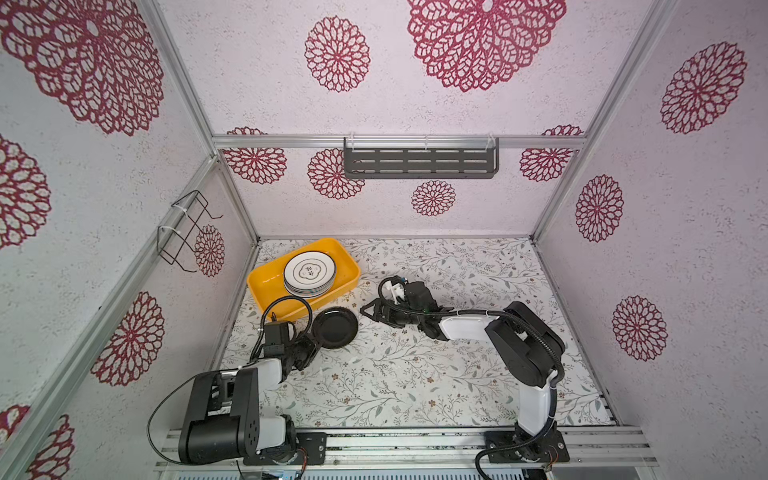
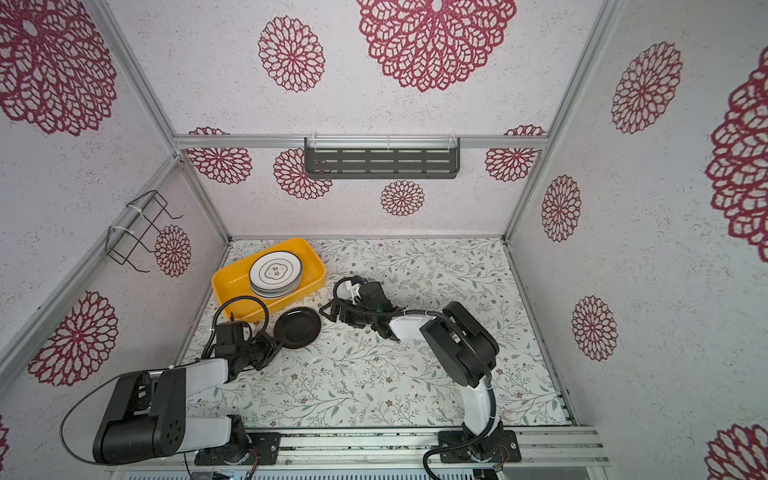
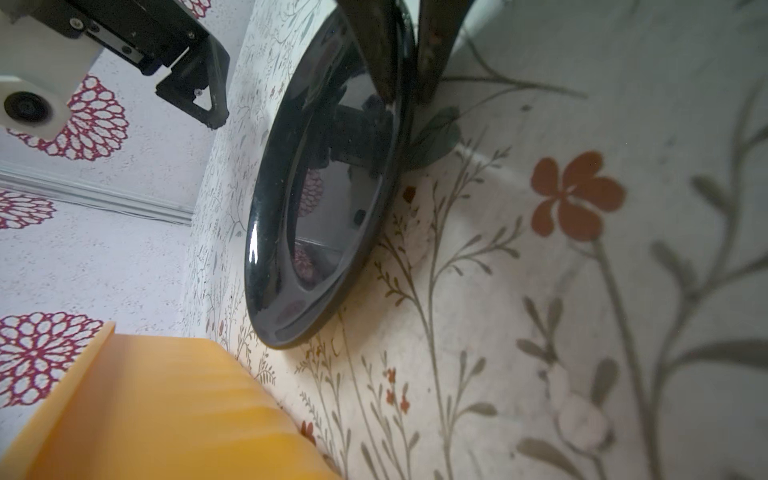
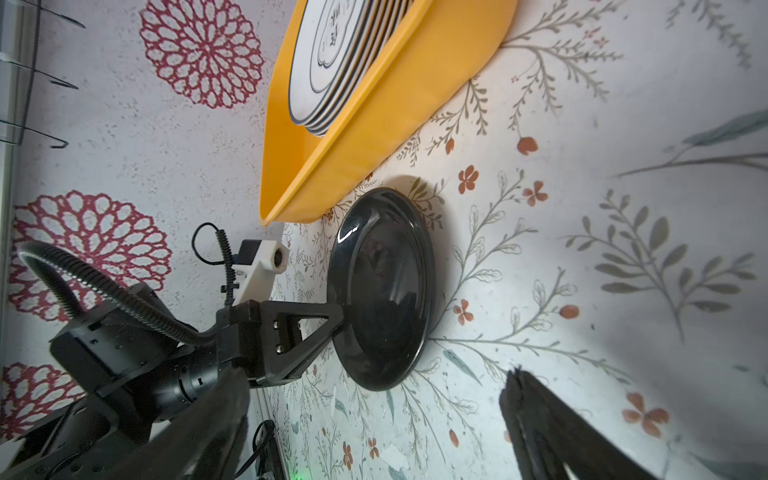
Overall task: Place the plates into the plastic bin on the countertop
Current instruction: 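Grip the black plate's rim with the left gripper and lift it upright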
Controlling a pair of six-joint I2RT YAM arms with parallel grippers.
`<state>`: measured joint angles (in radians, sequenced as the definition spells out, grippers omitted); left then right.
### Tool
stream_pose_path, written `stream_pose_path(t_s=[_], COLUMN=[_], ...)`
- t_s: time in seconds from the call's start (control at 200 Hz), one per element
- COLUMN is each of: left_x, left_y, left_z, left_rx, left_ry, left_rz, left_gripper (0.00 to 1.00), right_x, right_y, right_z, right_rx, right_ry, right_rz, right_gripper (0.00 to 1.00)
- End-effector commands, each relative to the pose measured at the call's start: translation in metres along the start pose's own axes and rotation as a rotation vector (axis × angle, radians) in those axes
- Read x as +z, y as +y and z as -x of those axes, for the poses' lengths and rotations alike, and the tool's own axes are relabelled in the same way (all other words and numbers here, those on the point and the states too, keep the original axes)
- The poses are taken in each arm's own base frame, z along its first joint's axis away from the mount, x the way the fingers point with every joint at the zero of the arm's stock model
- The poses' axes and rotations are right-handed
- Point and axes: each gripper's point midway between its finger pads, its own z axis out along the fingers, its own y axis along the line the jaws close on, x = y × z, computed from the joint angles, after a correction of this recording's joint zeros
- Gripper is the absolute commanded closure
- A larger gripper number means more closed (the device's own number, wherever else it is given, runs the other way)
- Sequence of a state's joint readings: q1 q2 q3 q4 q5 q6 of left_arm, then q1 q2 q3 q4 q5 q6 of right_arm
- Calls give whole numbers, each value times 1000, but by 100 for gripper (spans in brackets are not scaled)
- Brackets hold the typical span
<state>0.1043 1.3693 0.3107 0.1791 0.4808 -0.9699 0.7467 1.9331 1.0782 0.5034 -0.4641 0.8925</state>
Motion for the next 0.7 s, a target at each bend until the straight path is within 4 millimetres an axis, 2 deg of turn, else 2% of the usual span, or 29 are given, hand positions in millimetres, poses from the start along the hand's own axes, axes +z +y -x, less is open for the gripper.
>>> stream_pose_path(t_s=[0.0, 0.205, 0.495, 0.696], left_x=[-1, -10, -17, -22], left_y=[-9, -35, -88, -130], left_z=[5, 6, -14, -9], left_rx=[4, 31, 154, 216], left_ry=[-23, -6, 115, 118], left_rz=[-33, -73, -96, -134], left_gripper=[91, 99, 100, 100], right_x=[-20, -40, -81, -111], right_y=[38, 50, 53, 57], right_z=[27, 44, 74, 94], right_rx=[-48, -66, -121, -171], right_ry=[-84, -133, -226, -295], right_rz=[69, 87, 24, -24], right_gripper=[1, 1, 1, 1])
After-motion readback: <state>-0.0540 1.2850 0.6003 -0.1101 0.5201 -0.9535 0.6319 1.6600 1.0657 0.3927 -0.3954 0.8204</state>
